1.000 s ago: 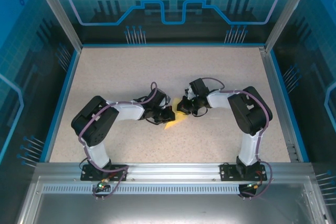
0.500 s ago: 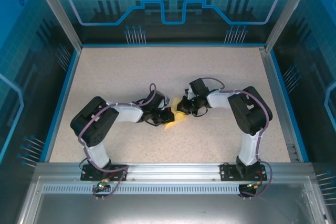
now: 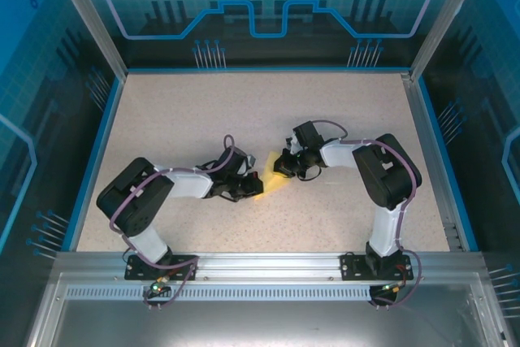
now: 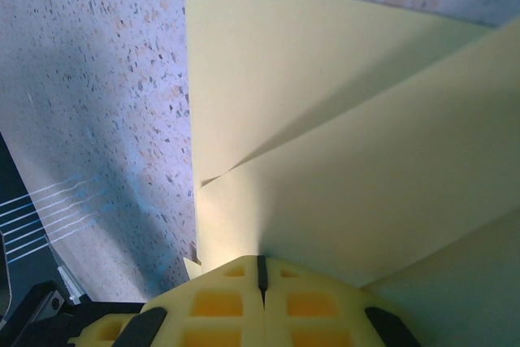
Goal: Fold a paper plane with a square sheet of paper (pick it up from the middle)
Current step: Fourth fold the wing at the center of the table.
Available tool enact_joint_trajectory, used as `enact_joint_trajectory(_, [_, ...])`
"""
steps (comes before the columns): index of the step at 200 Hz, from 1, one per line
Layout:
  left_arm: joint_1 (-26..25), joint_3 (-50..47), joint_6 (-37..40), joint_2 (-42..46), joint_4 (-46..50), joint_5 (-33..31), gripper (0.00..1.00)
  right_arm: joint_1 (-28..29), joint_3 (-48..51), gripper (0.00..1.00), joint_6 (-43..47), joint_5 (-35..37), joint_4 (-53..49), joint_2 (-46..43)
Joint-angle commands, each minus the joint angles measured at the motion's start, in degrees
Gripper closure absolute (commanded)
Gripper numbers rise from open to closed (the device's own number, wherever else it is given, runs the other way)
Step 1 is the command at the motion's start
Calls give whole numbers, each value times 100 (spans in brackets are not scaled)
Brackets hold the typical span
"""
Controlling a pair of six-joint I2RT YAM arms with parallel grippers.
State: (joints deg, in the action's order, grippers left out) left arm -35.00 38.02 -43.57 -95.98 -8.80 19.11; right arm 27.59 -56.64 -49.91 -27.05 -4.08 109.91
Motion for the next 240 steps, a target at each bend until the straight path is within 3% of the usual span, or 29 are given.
enact_joint_trajectory(1, [37, -356, 27, 52, 1155, -86, 94, -55, 202, 100, 54, 945, -827, 509])
enact_joint_trajectory(86, [51, -359, 313, 409, 1710, -173, 94, -61, 184, 100, 49, 930, -859, 527])
enact_joint_trajectory(144, [70, 106, 111, 1362, 1049, -407, 92, -61, 165, 100, 36, 915, -858, 576])
enact_joint_trajectory(240, [-252, 389, -51, 202, 1052, -253, 92, -61, 122, 100, 38, 911, -935, 637])
